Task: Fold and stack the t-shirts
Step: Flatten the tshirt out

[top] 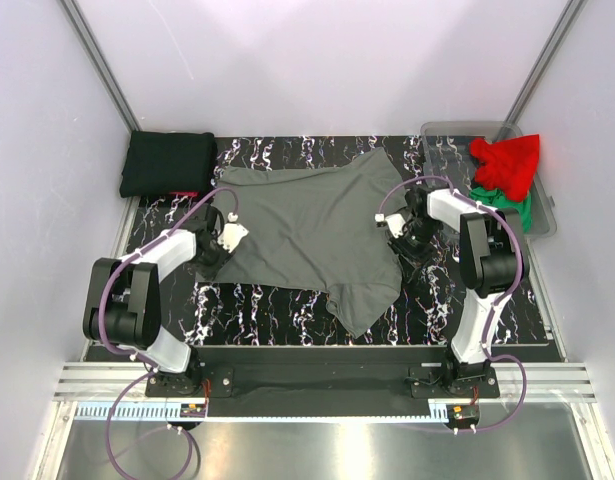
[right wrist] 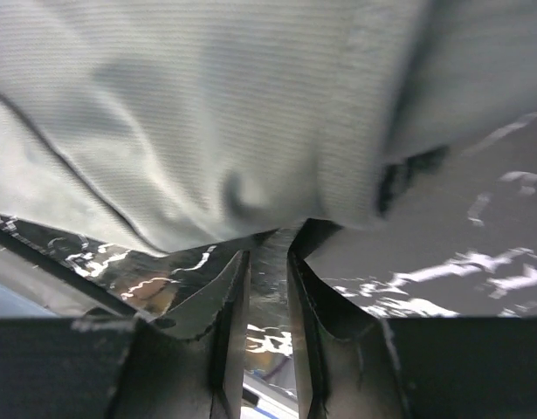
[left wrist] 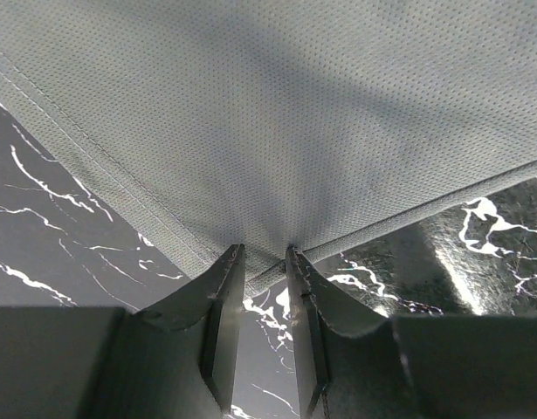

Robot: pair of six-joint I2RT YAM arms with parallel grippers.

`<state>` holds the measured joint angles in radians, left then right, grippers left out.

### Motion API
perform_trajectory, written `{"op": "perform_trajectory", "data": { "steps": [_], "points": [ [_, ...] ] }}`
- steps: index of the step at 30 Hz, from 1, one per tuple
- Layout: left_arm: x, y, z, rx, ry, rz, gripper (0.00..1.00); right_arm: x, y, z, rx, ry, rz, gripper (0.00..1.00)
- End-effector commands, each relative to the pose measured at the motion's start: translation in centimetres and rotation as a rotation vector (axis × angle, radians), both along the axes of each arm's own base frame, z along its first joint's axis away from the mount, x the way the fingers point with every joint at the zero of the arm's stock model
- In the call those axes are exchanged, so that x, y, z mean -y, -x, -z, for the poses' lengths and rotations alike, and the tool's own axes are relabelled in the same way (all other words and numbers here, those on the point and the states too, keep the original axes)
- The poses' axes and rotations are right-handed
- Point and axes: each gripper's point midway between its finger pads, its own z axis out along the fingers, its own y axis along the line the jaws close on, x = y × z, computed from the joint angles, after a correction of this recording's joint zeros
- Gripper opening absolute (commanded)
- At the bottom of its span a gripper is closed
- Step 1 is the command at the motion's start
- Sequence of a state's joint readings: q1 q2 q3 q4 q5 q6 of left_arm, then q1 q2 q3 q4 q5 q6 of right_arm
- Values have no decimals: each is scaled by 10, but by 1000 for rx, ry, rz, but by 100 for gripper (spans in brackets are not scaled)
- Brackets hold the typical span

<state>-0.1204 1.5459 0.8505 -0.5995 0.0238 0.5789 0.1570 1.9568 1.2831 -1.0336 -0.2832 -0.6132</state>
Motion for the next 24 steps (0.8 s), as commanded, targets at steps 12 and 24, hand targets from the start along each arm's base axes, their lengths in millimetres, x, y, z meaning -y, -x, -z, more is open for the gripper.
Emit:
{"op": "perform_trajectory", "data": {
  "steps": [12,24],
  "points": [
    [16,-23,-51,116,97,-16,29,-17,-46,-72,321,-112,14,32],
    [29,-31,-53,91,162,-19,30,-47,-27,-42,100,-231,53,31]
  ]
}}
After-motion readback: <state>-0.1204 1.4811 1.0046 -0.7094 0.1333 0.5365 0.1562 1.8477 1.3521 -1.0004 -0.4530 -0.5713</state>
